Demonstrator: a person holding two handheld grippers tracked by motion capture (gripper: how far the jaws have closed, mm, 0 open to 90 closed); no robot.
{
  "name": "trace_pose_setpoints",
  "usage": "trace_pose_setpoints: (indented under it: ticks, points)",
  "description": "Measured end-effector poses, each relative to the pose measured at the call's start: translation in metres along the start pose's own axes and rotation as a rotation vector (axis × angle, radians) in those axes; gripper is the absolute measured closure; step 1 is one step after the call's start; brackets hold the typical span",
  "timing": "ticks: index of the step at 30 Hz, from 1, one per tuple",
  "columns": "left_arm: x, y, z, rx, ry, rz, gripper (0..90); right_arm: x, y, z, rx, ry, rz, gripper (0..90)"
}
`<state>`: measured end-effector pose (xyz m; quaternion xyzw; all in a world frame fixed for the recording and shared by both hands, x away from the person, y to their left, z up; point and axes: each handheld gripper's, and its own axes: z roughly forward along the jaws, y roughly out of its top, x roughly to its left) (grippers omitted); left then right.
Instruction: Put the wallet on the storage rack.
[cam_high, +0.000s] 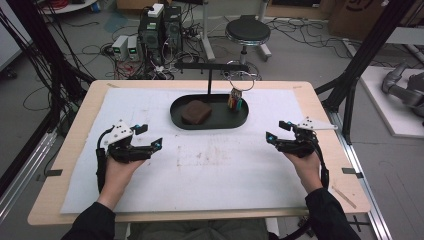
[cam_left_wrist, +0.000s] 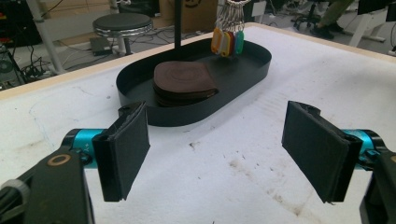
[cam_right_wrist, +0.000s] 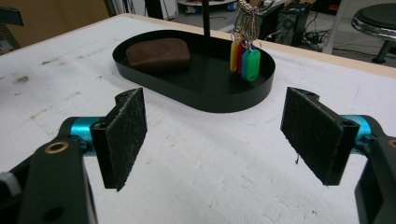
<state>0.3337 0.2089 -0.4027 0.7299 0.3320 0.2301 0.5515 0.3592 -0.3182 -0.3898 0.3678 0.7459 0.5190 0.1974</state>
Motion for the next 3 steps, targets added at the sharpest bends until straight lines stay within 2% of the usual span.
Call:
trace_pose_setpoints:
  ticks: [3]
  points:
    - [0.0008, 0.0004, 0.0014, 0.000, -0.002, -0.002, 23.1, -0.0013, -0.0006, -0.0006, 0.001, -0.004, -0.002, 23.0]
